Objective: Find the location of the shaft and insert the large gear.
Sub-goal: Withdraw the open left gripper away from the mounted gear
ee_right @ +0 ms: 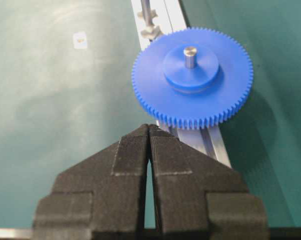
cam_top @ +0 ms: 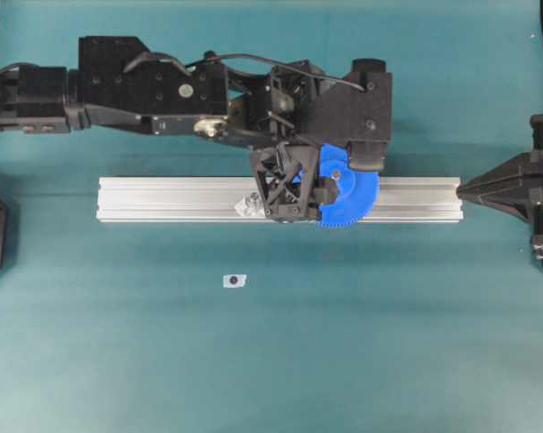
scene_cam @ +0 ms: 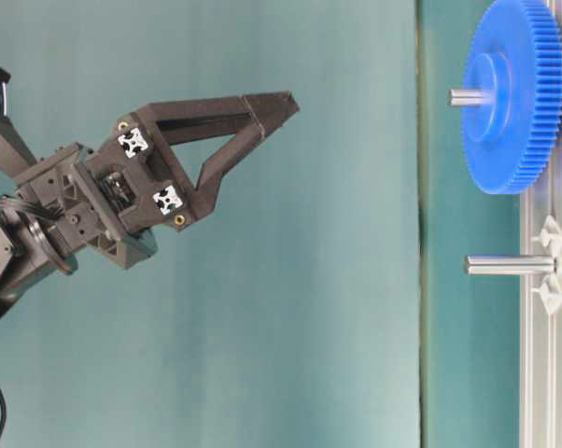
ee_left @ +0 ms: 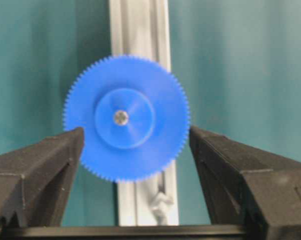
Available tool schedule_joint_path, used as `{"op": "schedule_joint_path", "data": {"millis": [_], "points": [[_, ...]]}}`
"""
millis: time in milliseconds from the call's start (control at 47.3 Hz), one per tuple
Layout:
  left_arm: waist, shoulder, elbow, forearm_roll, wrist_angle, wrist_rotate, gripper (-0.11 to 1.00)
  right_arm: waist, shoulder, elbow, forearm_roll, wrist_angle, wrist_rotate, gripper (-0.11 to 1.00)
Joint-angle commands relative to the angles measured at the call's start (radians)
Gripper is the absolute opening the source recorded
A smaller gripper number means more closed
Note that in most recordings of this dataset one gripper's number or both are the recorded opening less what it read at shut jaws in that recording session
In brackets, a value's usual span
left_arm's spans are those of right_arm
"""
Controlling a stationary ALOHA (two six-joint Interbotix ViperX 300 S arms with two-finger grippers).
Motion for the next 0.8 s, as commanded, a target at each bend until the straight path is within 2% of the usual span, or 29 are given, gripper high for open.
{"op": "schedule_joint_path", "data": {"millis": [0,528,782], "points": [[-0.005,-0.051,-0.002,0.003,-0.014,-0.011,0.82,-0.003,0.005,-0.011,0.000,-0.005,0.009,0.01],[-0.008,-0.098,0.086,0.002,-0.077,-0.031,0.82,-0.003,0.005,-0.011,0.000,-0.005,0.009,0.01],[-0.009,-0.127,0.141,0.003,-0.144,-0.071,0.82,-0.003,0.005,-0.011,0.000,-0.005,0.009,0.01]]}}
